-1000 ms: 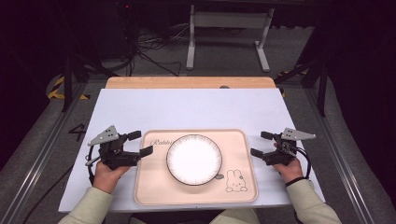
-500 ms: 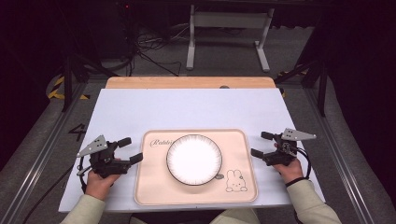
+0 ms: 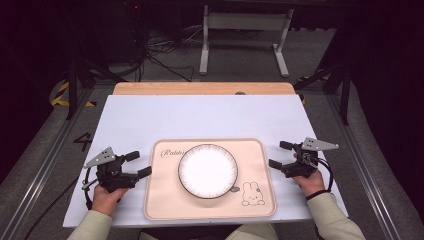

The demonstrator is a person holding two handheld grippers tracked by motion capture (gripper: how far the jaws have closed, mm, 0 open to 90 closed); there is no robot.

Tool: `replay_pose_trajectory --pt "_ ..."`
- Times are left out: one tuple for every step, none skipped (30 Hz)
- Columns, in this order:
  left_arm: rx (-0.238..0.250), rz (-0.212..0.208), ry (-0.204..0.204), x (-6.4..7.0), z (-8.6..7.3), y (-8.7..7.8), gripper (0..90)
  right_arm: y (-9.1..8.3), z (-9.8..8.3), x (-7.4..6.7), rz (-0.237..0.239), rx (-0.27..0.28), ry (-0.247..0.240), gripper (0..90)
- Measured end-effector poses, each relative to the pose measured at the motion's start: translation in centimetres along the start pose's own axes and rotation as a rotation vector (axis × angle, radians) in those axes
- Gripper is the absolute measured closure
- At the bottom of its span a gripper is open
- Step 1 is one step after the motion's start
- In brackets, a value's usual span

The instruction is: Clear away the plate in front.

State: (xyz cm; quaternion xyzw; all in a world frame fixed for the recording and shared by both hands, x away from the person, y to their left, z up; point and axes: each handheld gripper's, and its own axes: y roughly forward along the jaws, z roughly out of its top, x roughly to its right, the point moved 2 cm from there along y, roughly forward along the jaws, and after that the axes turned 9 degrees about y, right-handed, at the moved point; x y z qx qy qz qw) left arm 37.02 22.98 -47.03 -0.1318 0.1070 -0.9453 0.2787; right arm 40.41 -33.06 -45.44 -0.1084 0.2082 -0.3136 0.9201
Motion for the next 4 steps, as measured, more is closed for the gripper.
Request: replay_pose_trajectory --pt "0.001 -0.004 -0.012 -0.01 0.01 -0.03 8.6 0.01 0.00 0.01 -0.002 0.000 -0.002 0.1" --pt "0.007 -0.008 -0.027 -0.10 0.03 -0.07 8.2 0.01 0.00 0.01 -0.005 -0.001 -0.003 0.0" --pt "0.009 -0.009 -0.035 -0.18 0.04 -0.10 6.9 0.03 -0.01 0.00 -0.008 -0.002 -0.002 0.0" --pt "0.012 -0.007 -0.043 -0.20 0.06 -0.11 5.9 0.04 0.00 -0.01 -0.009 -0.002 -0.003 0.1"
